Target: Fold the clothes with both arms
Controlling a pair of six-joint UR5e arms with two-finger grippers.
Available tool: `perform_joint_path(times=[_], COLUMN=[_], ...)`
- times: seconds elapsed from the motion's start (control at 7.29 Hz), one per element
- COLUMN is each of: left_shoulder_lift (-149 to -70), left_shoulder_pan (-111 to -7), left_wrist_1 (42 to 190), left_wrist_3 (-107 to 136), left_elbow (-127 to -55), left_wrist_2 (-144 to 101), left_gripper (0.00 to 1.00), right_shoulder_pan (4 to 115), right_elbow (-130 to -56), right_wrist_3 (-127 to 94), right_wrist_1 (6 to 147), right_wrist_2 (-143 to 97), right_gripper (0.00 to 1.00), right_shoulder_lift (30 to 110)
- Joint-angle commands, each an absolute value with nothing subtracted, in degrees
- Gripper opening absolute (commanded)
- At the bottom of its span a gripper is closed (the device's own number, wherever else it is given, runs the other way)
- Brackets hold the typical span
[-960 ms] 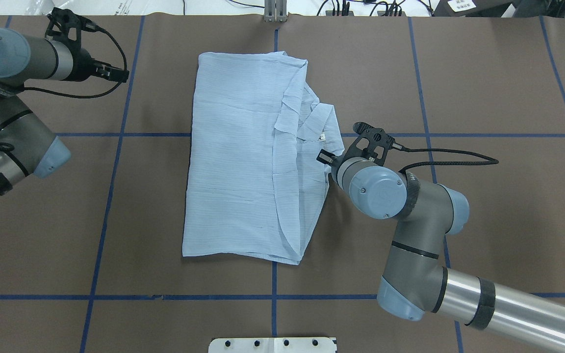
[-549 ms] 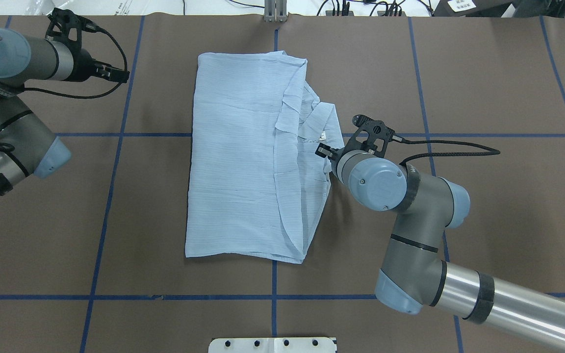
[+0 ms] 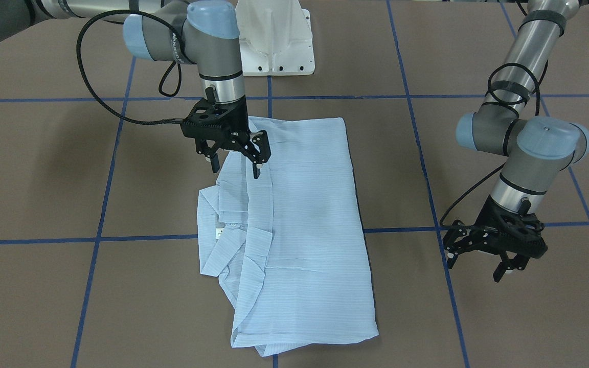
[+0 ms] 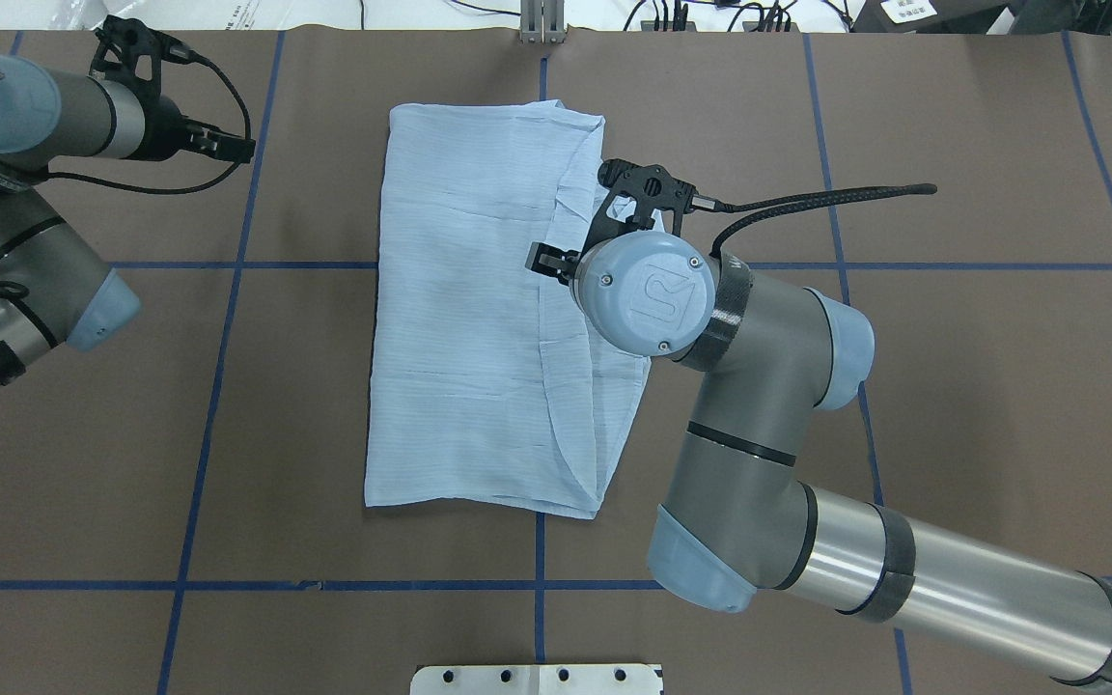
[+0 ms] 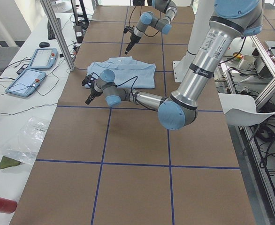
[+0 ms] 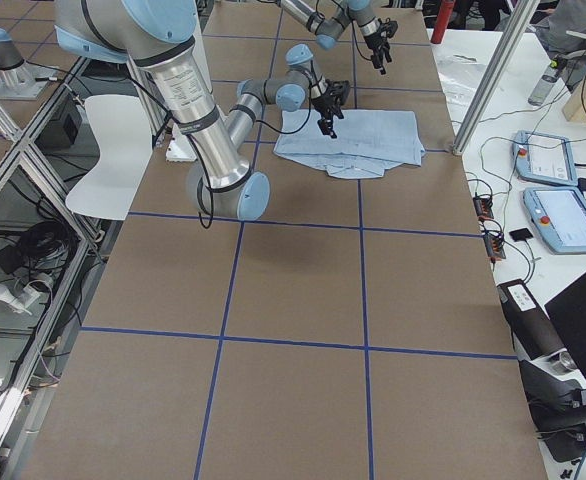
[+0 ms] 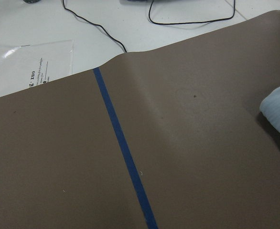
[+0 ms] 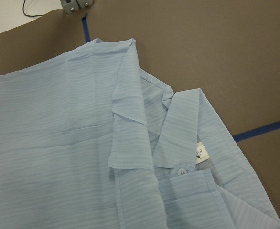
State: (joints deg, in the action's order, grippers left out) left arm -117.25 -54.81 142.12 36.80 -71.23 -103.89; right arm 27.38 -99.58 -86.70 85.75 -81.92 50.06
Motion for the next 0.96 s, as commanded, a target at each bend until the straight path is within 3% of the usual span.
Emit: perform_joint_path(times=[0.0, 0.14, 0.55, 0.82], left_shoulder_lift=[-117.2, -117.2, -116.0, -115.2], left_shoulder_pan=[-54.8, -54.8, -54.8, -54.8], left_wrist_1=[142.1, 142.1, 142.1, 142.1], left_wrist_3=[36.8, 36.8, 36.7, 36.7], left_elbow=[-71.3, -71.3, -72.3, -73.2], left_wrist_2=[-103.8, -103.9, -103.9, -103.9], left_gripper=[1.0, 1.0, 1.0, 1.0], right_shoulder_pan=[27.3, 27.2, 22.3, 21.6], right_elbow=[-100.1, -100.0, -98.9, -90.8], right_wrist_3=[-71.6, -70.5, -61.0, -52.8], right_wrist_1=[76.2, 75.7, 101.6, 105.5], right_wrist_2=[-81.4, -81.3, -82.0, -86.4], right_gripper=[1.0, 1.0, 1.0, 1.0], right_shoulder_lift=[50.1, 50.1, 45.5, 40.0])
